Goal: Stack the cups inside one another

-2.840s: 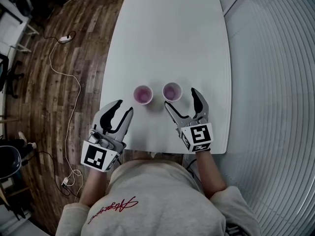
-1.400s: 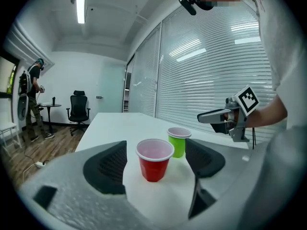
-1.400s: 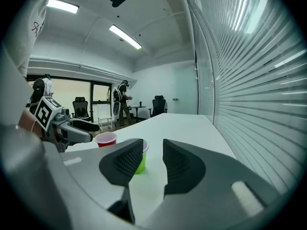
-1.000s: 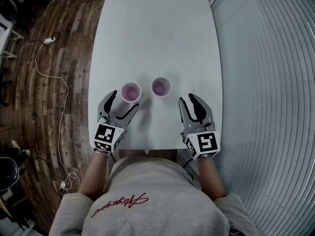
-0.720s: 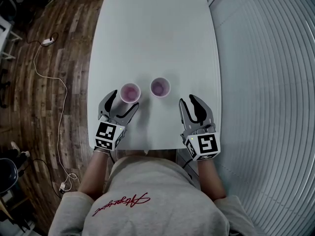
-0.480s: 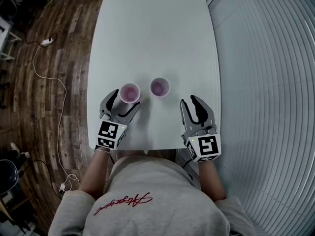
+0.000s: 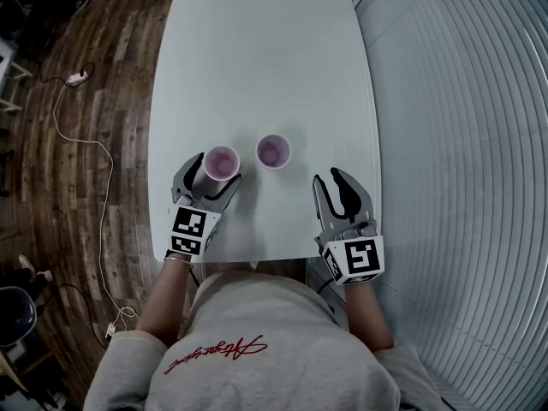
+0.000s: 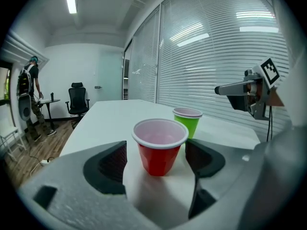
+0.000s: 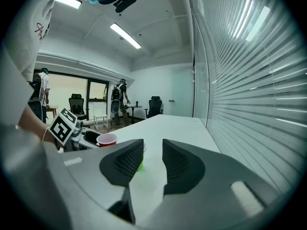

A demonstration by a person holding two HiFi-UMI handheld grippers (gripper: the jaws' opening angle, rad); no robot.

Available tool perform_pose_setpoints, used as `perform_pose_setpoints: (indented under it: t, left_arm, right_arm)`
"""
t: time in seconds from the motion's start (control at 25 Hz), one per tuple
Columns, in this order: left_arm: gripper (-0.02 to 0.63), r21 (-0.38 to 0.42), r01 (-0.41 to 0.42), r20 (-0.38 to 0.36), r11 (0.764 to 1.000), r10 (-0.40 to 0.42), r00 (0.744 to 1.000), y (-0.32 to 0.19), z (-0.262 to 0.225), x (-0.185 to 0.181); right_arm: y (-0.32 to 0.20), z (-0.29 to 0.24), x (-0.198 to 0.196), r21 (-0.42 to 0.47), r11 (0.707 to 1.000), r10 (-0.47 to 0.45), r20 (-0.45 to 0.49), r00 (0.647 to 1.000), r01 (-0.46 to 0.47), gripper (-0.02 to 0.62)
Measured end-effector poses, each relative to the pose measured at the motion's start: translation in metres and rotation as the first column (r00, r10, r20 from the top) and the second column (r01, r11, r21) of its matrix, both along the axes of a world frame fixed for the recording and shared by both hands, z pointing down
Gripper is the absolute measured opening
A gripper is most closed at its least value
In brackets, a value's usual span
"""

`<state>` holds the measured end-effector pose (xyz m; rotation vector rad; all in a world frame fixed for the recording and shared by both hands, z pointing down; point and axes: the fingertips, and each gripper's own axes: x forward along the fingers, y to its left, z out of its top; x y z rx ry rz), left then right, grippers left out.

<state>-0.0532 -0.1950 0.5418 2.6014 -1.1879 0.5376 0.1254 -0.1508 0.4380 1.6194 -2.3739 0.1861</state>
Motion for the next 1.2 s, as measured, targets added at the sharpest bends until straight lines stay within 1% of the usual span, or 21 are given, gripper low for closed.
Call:
perform_pose_setpoints:
  t: [0.28, 0.48, 0.64, 0.88, 1.2]
  left_arm:
    - [0.37, 0.011, -0.025, -0.015, 1.0, 0.025, 1.0, -0.006, -0.002, 0.008]
    - [0.367, 0.02, -0.023, -0.027, 1.0, 0.023, 0.999, -0.01, -0.005, 0.011]
    - [0.344, 0.029, -0.027, -0.031, 0.999, 0.028, 0.999, -0.012, -0.019, 0.009]
    - [0.31, 0.046, -0.019, -0.027, 0.999, 0.021, 0.999, -0.017, -0.008, 0.011]
    - [0.31, 0.074, -0.014, -0.041, 0.997, 0.017, 0.999, -0.02, -0.02, 0.009]
  right_arm:
    - [0.003, -0.001, 0.003, 0.007, 1.0, 0.018, 0.007, 1.0, -0.018, 0.097]
    - [0.005, -0.001, 0.003, 0.004, 1.0, 0.022, 0.01, 1.0, -0.023, 0.084]
    - [0.005, -0.015, 0.002, 0.005, 1.0, 0.028, 0.005, 1.0, -0.028, 0.078]
    - [0.005, -0.003, 0.01, 0.009, 0.999, 0.048, 0.007, 0.999, -0.048, 0.06]
    - [0.005, -0.009, 0.012, 0.017, 0.998, 0.061, 0.016, 0.998, -0.061, 0.037]
